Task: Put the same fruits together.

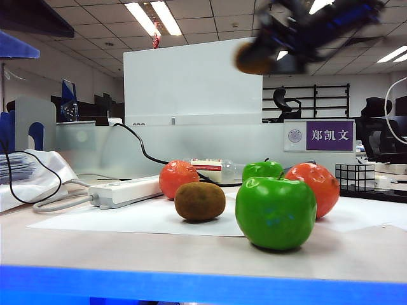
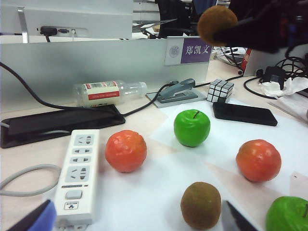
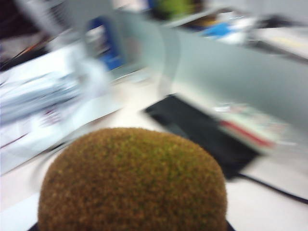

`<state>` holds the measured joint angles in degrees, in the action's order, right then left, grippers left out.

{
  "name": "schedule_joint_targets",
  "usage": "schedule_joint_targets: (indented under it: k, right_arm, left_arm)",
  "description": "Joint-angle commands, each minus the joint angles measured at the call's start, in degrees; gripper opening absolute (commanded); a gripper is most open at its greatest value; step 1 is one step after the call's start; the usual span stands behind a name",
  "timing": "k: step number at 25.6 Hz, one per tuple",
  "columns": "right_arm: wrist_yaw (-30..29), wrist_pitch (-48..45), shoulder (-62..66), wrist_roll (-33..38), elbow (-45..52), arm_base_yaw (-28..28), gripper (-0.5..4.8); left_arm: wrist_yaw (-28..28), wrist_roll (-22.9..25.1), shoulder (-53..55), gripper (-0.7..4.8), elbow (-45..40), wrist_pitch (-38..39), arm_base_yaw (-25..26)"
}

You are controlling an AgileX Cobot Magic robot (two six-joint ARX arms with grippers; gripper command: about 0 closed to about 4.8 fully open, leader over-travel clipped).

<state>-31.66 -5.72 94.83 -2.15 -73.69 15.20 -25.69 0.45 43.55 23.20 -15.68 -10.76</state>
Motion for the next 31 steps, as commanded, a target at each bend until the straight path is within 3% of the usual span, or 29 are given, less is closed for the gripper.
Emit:
schedule_joint_targets:
  k: [1, 5, 8, 21, 31]
  right_arm:
    - [3.43, 7.13, -0.13, -5.03, 0.24, 5.66, -0.07]
    - [9.73, 8.83, 0.48, -7.37, 2.89, 12.28, -0.07]
    - [9.92, 7.74, 1.86, -7.32, 5.49, 14.60, -0.07]
    - [7.13, -2.71, 10.73, -4.04, 6.95, 14.93, -0.06]
    - [7.54, -5.27, 12.63, -3.87, 6.95, 14.91, -0.06]
  left_arm:
    - [0.31, 0.20, 0.09, 4.75, 0.39, -1.03, 0.02]
    - [1.46, 0.24, 0.09, 4.75, 0.39, -1.14, 0.04]
    - [1.40, 0.22, 0.09, 4.75, 0.39, -1.09, 0.04]
    - [1.27, 0.20, 0.09, 4.75, 0.39, 0.31, 0.00]
    - [1.29, 0.17, 0.09, 4.75, 0.39, 0.24, 0.00]
